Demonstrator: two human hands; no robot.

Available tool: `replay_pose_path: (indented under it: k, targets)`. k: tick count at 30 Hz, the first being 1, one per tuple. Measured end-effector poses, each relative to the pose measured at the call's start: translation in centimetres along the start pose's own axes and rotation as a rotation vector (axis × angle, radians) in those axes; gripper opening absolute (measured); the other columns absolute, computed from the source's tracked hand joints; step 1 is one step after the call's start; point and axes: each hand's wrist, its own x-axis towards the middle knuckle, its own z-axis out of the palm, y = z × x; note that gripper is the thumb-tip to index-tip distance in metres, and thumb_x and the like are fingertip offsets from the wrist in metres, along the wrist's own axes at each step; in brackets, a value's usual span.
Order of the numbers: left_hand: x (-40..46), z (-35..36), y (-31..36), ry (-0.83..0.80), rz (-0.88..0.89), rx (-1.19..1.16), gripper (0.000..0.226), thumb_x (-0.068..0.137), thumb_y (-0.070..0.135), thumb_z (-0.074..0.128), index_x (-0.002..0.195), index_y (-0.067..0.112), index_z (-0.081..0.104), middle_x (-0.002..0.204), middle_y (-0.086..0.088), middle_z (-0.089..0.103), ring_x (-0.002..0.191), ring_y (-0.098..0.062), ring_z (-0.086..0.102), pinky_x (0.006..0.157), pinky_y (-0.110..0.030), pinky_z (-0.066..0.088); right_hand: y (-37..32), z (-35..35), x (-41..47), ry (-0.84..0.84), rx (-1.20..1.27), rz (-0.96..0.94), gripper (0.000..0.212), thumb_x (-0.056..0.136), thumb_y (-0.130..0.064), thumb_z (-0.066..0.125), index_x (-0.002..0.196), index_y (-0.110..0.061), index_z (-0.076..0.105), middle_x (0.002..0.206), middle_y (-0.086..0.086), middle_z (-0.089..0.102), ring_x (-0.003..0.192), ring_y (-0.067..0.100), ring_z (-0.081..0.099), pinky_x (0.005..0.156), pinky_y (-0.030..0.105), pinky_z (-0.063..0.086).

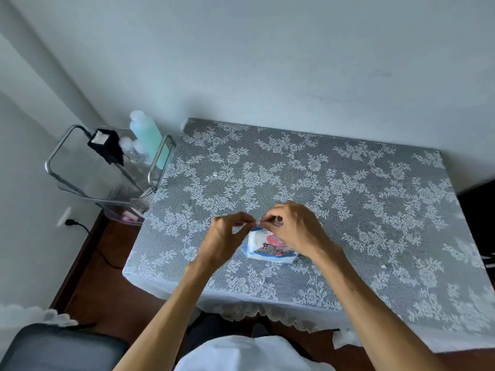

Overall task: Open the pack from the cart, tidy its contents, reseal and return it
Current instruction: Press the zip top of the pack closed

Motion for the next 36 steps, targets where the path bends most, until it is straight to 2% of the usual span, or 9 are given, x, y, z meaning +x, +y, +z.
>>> replay_pose_path:
  k: [3, 6, 12, 16, 20, 24, 30, 33, 36]
  targets:
    - [0.1, 0.2, 0.2, 0.004, 0.01, 0.021, 0.011, 0.088, 0.014, 0.072, 0.097, 0.019, 0.074, 0.092, 0.011, 0.076, 0.084, 0.006, 0.07, 0.079, -0.014, 0.057, -0.2, 0.0, 0.0, 0.021, 0.008, 0.023, 0.018, 0.083, -0.037, 0.071, 0.096, -0.024, 0.072, 0.088, -0.006, 0.072, 0.065, 0.003, 0.055, 0.057, 0.019, 0.045]
    - [0.0, 0.2, 0.2, 0.008, 0.025, 0.008, 0.013, 0.086, 0.009, 0.073, 0.095, 0.018, 0.074, 0.089, 0.014, 0.073, 0.08, 0.014, 0.067, 0.075, -0.012, 0.057, -0.3, 0.0, -0.1, 0.03, 0.034, 0.043, 0.019, 0.08, -0.039, 0.072, 0.093, -0.025, 0.072, 0.085, -0.006, 0.072, 0.065, 0.004, 0.057, 0.058, 0.02, 0.046]
    - [0.0, 0.2, 0.3, -0.004, 0.022, 0.02, 0.01, 0.088, 0.014, 0.071, 0.096, 0.019, 0.074, 0.091, 0.011, 0.075, 0.083, 0.002, 0.07, 0.078, -0.009, 0.055, -0.5, 0.0, -0.2, 0.023, 0.04, 0.054, 0.018, 0.082, -0.036, 0.072, 0.095, -0.023, 0.072, 0.088, -0.006, 0.073, 0.067, 0.005, 0.061, 0.063, 0.024, 0.053]
    - [0.2, 0.1, 0.3, -0.022, -0.011, -0.01, 0.009, 0.088, 0.016, 0.071, 0.095, 0.021, 0.073, 0.09, 0.01, 0.076, 0.084, 0.005, 0.07, 0.074, -0.007, 0.053, -0.4, 0.1, -0.2, 0.032, 0.036, 0.05, 0.017, 0.082, -0.035, 0.073, 0.094, -0.024, 0.073, 0.087, -0.004, 0.072, 0.062, 0.001, 0.054, 0.053, 0.013, 0.038]
    - [0.2, 0.4, 0.3, -0.026, 0.009, -0.004, 0.011, 0.088, 0.013, 0.071, 0.095, 0.021, 0.073, 0.087, 0.019, 0.071, 0.08, 0.019, 0.064, 0.069, -0.003, 0.05, -0.3, 0.1, -0.2, 0.039, 0.018, 0.051, 0.018, 0.081, -0.036, 0.073, 0.094, -0.024, 0.073, 0.087, -0.004, 0.072, 0.064, 0.003, 0.057, 0.054, 0.013, 0.039]
    - [0.4, 0.6, 0.3, -0.038, 0.054, 0.063, 0.011, 0.089, 0.02, 0.071, 0.099, 0.023, 0.072, 0.095, 0.009, 0.076, 0.081, 0.01, 0.065, 0.075, -0.001, 0.048, -0.3, 0.1, -0.2, 0.056, 0.013, 0.043, 0.019, 0.079, -0.038, 0.074, 0.093, -0.024, 0.073, 0.085, -0.005, 0.072, 0.065, 0.002, 0.055, 0.056, 0.012, 0.036]
    - [0.0, 0.2, 0.0, -0.011, 0.068, 0.11, 0.007, 0.09, 0.025, 0.069, 0.097, 0.026, 0.069, 0.095, 0.009, 0.075, 0.083, -0.002, 0.069, 0.073, -0.03, 0.059, 0.6, -0.3, -0.9, 0.061, 0.011, 0.039, 0.021, 0.08, -0.041, 0.072, 0.095, -0.026, 0.073, 0.084, -0.007, 0.072, 0.061, -0.009, 0.046, 0.051, 0.009, 0.033]
    - [-0.1, 0.2, 0.1, -0.028, 0.105, 0.171, 0.008, 0.092, 0.032, 0.065, 0.099, 0.029, 0.067, 0.098, 0.011, 0.074, 0.085, -0.003, 0.067, 0.073, -0.032, 0.058, 0.8, -0.5, -1.1, 0.086, -0.011, 0.039, 0.02, 0.078, -0.038, 0.075, 0.092, -0.024, 0.074, 0.083, -0.007, 0.072, 0.059, -0.012, 0.041, 0.051, 0.008, 0.029]
    - [0.1, 0.5, 0.5, -0.045, 0.118, 0.19, 0.009, 0.092, 0.032, 0.064, 0.099, 0.028, 0.069, 0.1, 0.01, 0.073, 0.087, -0.003, 0.065, 0.074, -0.032, 0.056, 0.7, -0.3, -1.3, 0.096, -0.02, 0.06, 0.021, 0.076, -0.042, 0.075, 0.09, -0.026, 0.074, 0.083, -0.006, 0.07, 0.061, -0.003, 0.048, 0.051, 0.014, 0.035]
